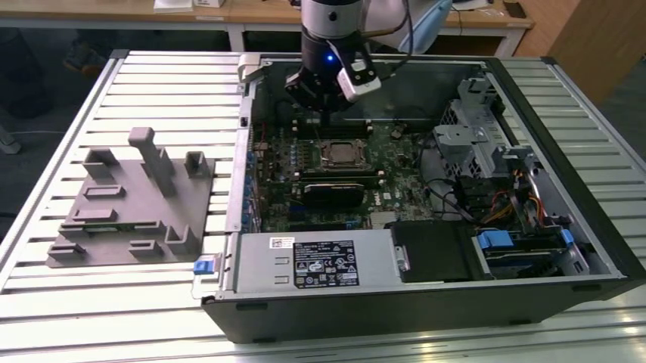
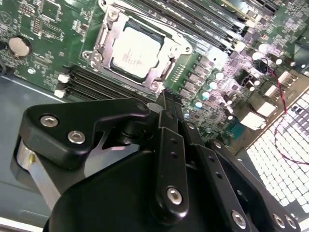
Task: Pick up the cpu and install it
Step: 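Install the first cpu locking lever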
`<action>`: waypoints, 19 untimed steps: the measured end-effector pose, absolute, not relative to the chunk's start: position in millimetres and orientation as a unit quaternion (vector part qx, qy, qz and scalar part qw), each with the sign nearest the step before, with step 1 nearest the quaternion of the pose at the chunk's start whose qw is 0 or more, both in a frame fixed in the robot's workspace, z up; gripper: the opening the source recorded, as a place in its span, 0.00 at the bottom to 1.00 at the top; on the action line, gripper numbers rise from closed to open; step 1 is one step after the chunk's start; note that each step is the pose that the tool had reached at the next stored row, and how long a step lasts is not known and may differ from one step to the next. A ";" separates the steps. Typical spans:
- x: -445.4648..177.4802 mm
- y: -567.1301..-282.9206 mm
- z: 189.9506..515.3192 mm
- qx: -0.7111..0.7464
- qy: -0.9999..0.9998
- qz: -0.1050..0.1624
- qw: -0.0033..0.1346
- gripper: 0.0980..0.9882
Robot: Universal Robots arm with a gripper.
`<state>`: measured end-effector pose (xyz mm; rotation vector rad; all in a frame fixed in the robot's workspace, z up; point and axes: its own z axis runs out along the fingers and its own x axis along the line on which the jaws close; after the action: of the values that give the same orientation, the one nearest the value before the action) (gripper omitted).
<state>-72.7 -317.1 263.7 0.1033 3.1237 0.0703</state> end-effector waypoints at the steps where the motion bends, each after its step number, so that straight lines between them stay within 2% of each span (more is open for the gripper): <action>1: -75.3 -317.1 263.7 0.033 0.999 0.023 0.009 0.01; 6: -88.7 -317.1 263.4 0.033 0.999 0.023 0.013 0.01; 19: -104.6 -309.4 260.9 0.031 0.999 0.023 0.013 0.01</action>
<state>-104.6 -309.4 260.9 0.0951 3.1127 0.0709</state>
